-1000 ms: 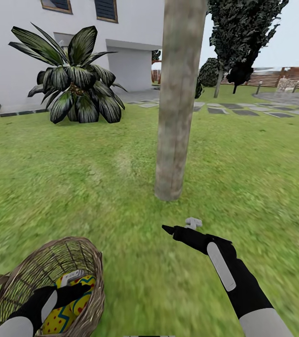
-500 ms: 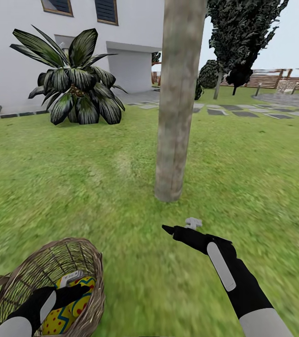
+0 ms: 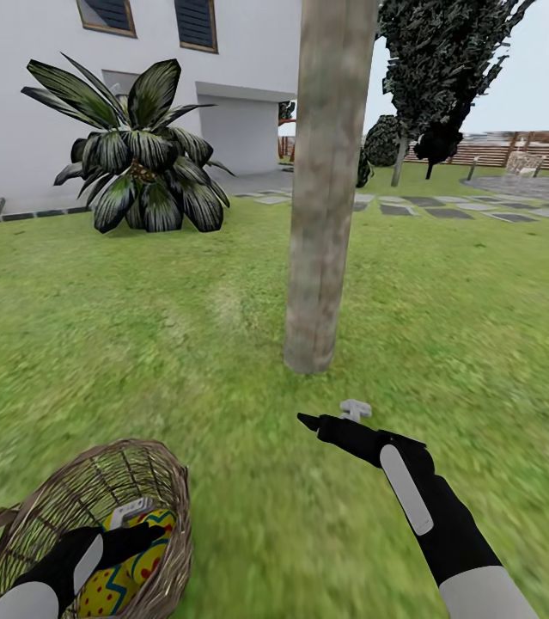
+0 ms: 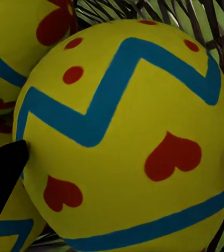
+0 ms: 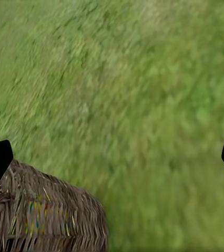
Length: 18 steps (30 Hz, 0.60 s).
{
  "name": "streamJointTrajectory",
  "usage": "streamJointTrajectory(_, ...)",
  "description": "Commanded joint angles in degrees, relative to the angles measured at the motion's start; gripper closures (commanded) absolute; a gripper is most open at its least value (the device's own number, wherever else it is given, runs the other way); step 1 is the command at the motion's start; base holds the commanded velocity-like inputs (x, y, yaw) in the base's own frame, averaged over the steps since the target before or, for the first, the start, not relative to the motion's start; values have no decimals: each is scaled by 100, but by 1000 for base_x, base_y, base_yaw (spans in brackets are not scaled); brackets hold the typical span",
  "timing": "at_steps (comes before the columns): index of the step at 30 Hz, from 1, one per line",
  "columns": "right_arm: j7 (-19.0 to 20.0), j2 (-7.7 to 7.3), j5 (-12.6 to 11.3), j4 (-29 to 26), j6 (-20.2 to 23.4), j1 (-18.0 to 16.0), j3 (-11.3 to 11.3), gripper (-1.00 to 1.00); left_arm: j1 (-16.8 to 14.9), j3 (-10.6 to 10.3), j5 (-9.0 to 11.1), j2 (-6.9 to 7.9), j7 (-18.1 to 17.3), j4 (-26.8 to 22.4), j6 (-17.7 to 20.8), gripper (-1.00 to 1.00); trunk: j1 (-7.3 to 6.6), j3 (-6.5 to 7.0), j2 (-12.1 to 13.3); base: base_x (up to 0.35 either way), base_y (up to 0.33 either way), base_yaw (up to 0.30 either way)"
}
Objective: Take the three Easter eggs out of the wicker basket on the lawn in the garden, then place them on the lawn next to a single tree (choose any tree) so that all three eggs are next to the same tree and none are left in the basket.
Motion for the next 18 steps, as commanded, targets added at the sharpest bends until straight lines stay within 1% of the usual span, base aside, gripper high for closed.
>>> streamJointTrajectory(1,11,-4,4,-4,19,-3,3,-100,-2,40,0,-3,-24,-6,48,100,-1,-5,-2,0,0,0)
streamJointTrajectory(3,11,-4,6,-4,20,-3,3,-100,-4,41,-3,-3,-24,0,54,100,-1,-5,-2,0,0,0)
streamJointTrajectory(4,11,-4,7,-4,21,-3,3,-100,-3,41,-3,-3,-24,2,55,100,-4,17,-1,0,0,0)
streamJointTrajectory(10,11,-4,5,-4,19,-3,3,-100,-5,40,-12,3,-24,6,57,100,-4,17,-1,0,0,0)
streamJointTrajectory(16,11,-4,6,-4,20,-3,3,-100,-3,44,-16,6,-24,6,62,100,-19,150,7,0,0,0)
streamJointTrajectory(18,11,-4,8,-4,24,-3,3,-100,-2,47,-20,6,-24,8,65,100,-19,150,7,0,0,0)
